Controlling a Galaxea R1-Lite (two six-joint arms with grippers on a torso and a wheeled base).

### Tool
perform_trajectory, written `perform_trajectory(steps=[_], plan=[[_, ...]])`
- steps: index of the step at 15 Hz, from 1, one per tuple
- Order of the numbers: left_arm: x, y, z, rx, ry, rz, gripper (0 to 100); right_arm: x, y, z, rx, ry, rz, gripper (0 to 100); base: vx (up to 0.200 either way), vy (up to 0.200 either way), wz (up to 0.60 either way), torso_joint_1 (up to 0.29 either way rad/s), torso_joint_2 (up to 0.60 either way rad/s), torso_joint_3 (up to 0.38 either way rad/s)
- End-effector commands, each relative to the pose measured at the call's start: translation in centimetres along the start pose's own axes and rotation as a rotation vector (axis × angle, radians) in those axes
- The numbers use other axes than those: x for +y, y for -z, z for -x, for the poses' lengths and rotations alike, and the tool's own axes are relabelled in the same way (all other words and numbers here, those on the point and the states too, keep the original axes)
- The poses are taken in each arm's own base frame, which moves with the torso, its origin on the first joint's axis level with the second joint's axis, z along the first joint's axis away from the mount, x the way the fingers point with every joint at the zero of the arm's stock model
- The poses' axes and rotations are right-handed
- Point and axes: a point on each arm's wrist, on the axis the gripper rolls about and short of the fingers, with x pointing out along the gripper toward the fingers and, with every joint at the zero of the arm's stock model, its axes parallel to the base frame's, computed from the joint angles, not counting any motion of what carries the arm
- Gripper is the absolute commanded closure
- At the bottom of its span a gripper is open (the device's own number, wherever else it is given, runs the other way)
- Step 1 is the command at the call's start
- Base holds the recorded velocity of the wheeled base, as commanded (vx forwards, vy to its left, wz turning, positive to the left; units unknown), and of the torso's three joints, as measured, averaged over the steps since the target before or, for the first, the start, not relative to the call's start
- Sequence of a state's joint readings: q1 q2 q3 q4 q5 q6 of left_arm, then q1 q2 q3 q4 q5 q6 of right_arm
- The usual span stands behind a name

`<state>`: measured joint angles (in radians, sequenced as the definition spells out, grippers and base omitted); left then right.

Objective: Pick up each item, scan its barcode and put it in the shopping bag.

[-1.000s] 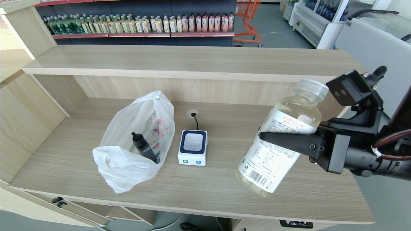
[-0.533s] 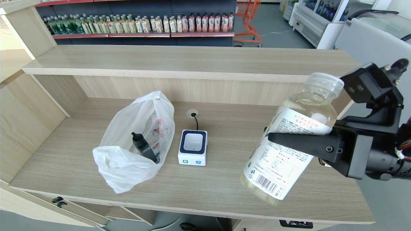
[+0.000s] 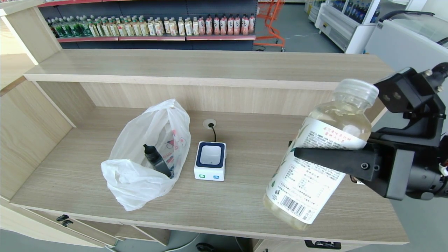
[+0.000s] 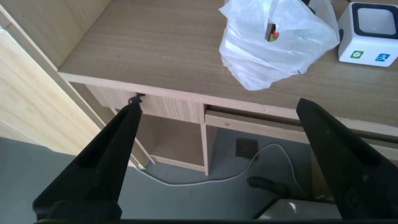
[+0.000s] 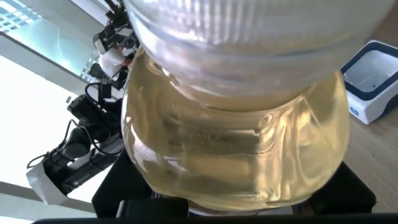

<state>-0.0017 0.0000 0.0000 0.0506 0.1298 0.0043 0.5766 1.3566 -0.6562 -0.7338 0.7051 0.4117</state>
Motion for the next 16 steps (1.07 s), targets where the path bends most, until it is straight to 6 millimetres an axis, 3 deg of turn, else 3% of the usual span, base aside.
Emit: perform_trajectory(steps=[1, 5, 6, 8, 10, 13, 16], plan=[[0.0, 0.0, 0.0, 0.0, -0.001, 0.0, 0, 0.0, 0.0, 0.1, -0.002, 0.0, 0.002, 100, 0.0, 0.0, 0.0, 0.0, 0.0, 0.0], [0.0, 0.0, 0.0, 0.0, -0.001, 0.0, 0, -0.7, -0.1, 0.6, -0.008, 0.043, 0.146, 100, 0.0, 0.0, 0.0, 0.0, 0.0, 0.0], [0.0, 0.0, 0.0, 0.002, -0.001, -0.001, 0, -3.2, 0.3, 2.3, 0.037, 0.181, 0.498, 100, 0.0, 0.0, 0.0, 0.0, 0.0, 0.0], [0.0, 0.0, 0.0, 0.0, -0.001, 0.0, 0, -4.9, -0.5, 4.5, 0.081, 0.317, 0.842, 100, 0.0, 0.0, 0.0, 0.0, 0.0, 0.0], [0.0, 0.0, 0.0, 0.0, -0.001, 0.0, 0, -5.7, -1.1, 6.4, 0.142, 0.489, 1.075, 100, 0.0, 0.0, 0.0, 0.0, 0.0, 0.0], [0.0, 0.0, 0.0, 0.002, -0.001, -0.001, 0, -6.1, -1.5, 8.3, 0.255, 0.669, 1.3, 100, 0.0, 0.0, 0.0, 0.0, 0.0, 0.0], [0.0, 0.0, 0.0, 0.0, -0.001, 0.0, 0, -5.7, -0.8, 8.7, 0.315, 0.683, 1.397, 100, 0.0, 0.0, 0.0, 0.0, 0.0, 0.0]])
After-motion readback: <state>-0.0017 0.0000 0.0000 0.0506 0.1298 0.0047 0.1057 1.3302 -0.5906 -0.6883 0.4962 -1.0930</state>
